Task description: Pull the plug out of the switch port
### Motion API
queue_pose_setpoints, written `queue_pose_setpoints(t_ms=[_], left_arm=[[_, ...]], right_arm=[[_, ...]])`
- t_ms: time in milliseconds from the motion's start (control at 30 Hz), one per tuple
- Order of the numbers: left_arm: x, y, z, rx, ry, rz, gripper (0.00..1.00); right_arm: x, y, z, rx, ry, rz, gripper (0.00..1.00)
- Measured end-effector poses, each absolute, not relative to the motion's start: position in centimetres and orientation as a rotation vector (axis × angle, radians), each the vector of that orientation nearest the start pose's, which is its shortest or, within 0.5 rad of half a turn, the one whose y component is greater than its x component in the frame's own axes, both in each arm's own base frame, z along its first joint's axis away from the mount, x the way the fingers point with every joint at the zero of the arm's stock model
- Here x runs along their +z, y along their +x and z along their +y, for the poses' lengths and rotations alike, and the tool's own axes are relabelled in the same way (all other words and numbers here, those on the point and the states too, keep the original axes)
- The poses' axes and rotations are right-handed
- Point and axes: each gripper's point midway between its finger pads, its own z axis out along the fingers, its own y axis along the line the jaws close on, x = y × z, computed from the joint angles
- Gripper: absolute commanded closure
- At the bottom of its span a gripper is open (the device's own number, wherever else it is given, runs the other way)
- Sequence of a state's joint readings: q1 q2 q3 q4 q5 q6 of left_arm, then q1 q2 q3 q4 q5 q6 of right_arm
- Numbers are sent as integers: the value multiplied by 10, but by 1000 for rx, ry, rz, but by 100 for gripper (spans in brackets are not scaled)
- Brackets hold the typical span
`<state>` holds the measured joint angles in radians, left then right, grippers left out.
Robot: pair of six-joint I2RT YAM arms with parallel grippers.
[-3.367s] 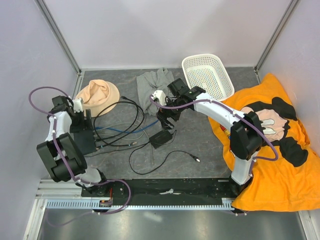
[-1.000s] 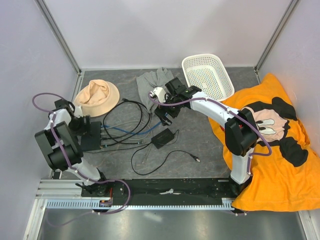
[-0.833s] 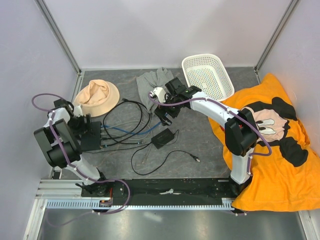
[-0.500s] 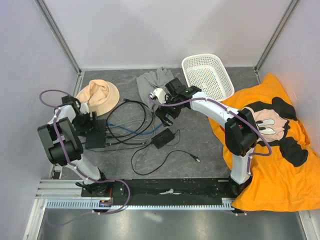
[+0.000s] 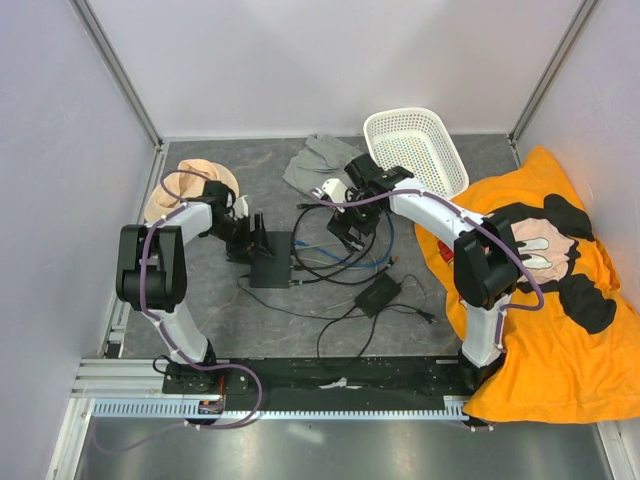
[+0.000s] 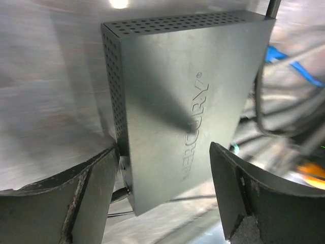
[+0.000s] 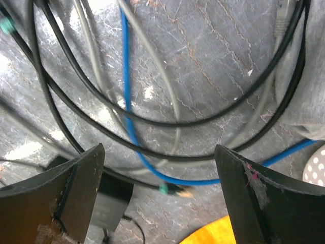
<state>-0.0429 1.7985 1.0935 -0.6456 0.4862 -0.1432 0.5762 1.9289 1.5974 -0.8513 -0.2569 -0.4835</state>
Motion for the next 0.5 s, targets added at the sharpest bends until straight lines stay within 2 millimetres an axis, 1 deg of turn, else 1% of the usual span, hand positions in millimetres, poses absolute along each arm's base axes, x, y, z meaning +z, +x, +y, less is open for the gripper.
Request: queue_pose_setpoints(t_ms=[67,100,133,200,300,367,467,500], left_arm=[[29,307,-116,-832,-120,2885,20],[30,306,-121,-863,-141,2887,20],[31,306,-123,-881,-163,2888,20],[32,307,-124,-885,-188,2886,19],[36,310,-119,-834,-174,2871,17],[43,314,-112,-770,-127,2842,17],[57,322,-101,-679,-57,2780,16],[60,323,-98,-670,-47,2766,16]], right_arm=[[95,341,251,372,-1451,2333,2],[97,342,252,374,-1451,2332,2],[102,344,254,378,-1449,2327,2],[113,354,265,400,-1433,2290,2],[130,370,284,451,-1400,2231,2],[139,379,297,495,-1368,2198,2],[143,387,311,548,-1311,2178,8],[143,389,317,571,-1295,2176,13]])
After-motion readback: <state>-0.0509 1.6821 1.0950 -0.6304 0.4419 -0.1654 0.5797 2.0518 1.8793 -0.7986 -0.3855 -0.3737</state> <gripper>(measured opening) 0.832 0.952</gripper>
